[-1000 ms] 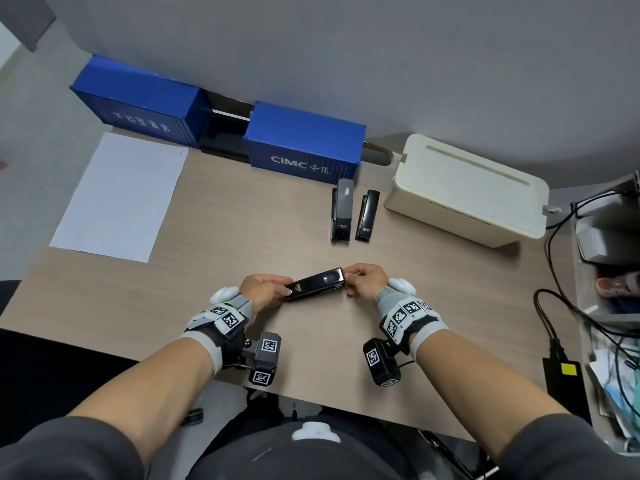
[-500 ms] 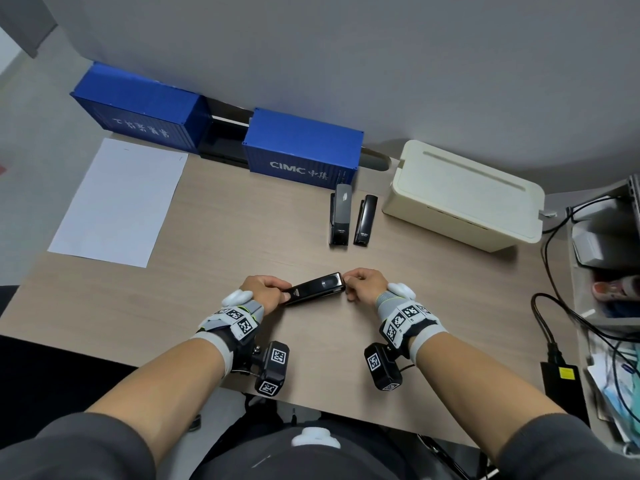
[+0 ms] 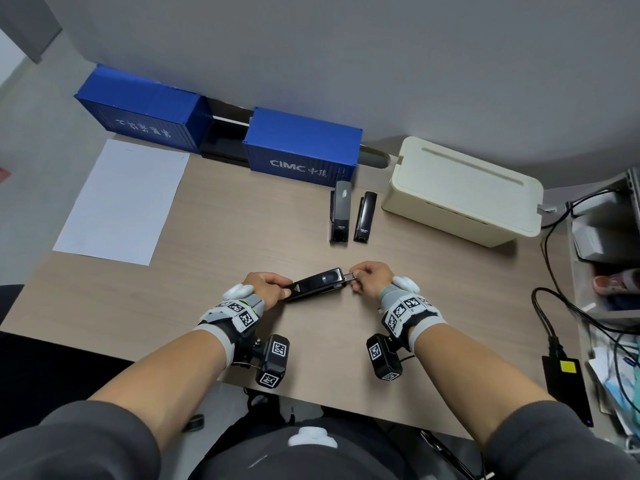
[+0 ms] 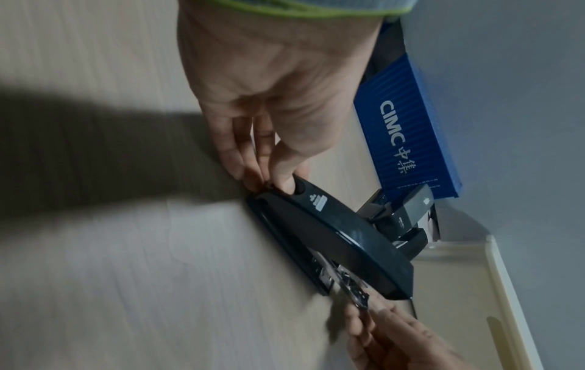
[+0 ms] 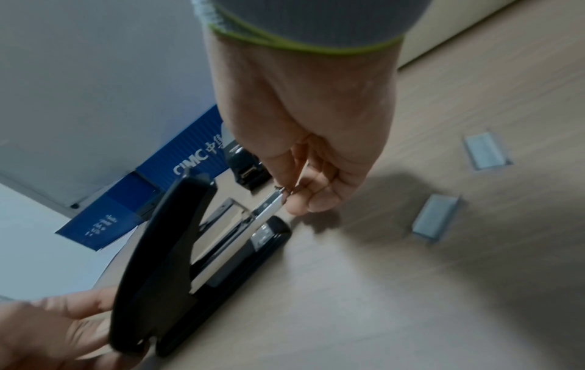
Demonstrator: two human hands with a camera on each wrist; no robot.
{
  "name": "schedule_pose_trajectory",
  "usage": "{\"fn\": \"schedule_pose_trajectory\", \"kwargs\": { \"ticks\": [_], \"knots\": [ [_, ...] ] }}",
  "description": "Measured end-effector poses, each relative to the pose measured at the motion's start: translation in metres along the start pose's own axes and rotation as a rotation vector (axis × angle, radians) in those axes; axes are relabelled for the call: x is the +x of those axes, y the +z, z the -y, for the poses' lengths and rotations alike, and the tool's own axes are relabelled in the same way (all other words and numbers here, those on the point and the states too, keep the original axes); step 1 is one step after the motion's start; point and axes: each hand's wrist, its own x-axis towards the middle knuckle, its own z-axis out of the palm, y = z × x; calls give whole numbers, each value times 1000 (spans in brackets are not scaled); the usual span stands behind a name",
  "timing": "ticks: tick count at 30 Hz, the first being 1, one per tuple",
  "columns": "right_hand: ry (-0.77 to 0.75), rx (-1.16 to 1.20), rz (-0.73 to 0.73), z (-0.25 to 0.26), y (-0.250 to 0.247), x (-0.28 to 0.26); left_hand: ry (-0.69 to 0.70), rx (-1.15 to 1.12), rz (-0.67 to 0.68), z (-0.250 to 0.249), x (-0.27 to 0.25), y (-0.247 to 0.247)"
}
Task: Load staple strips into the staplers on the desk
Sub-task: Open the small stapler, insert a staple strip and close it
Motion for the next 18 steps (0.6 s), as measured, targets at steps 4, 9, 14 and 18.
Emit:
{"fn": "schedule_pose_trajectory", "kwargs": {
  "ticks": [4,9,14,18],
  "knots": [
    [19,-21,-119,-11,-24,5,9,-13,-4,3,-1,-2],
    [-13,-69,-177,-11,-29,0,51,-32,12,-2,-11,0],
    [6,-42,-226,-14,-51,-12,161,-45,10,-21,-21,9],
    [77,-19,-267,-36,-81,-15,330,224,156,-33,-27,31]
  ]
}}
